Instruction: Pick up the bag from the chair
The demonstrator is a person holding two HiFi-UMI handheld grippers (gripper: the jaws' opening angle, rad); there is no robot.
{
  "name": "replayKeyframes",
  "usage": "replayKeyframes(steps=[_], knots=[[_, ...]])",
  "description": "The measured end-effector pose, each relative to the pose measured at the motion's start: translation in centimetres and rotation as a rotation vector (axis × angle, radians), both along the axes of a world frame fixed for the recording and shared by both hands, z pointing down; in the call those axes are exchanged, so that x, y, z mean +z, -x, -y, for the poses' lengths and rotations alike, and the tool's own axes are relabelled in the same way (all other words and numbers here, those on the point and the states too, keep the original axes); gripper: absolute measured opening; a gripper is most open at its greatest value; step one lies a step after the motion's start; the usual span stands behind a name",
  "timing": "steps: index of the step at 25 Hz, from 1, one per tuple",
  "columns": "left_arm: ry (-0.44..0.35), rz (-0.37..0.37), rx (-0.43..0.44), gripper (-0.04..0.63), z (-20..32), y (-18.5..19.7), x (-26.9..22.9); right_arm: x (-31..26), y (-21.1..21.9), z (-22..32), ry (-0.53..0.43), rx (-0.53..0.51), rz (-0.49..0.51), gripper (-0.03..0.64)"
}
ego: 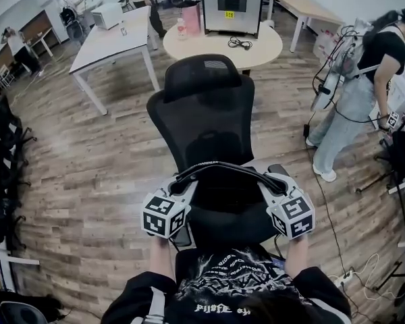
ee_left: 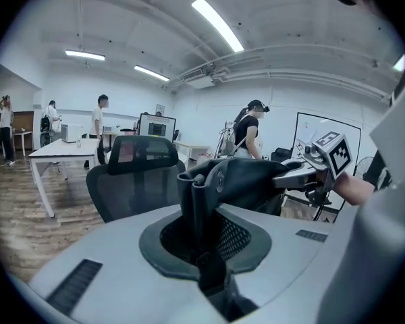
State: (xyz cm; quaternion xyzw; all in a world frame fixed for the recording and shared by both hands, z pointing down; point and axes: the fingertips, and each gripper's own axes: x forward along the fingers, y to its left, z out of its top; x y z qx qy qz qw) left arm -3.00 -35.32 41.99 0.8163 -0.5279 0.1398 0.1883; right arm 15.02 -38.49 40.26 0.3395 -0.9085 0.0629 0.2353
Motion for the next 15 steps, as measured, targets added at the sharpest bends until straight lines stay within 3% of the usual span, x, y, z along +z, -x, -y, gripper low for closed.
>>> replayKeyframes(steps=[9, 15], knots=[[-0.136, 0.028, -0.002, 0.029, 0.3, -0.1, -6.3, -5.2, 0.2, 0.6, -0.087, 0.013, 0.05, 0.066], [-0.18, 0.048, 0.027, 0.018, 0.8, -0.5, -8.7, -7.7, 0.2, 1.9, -0.164, 0.016, 0.04, 0.066]])
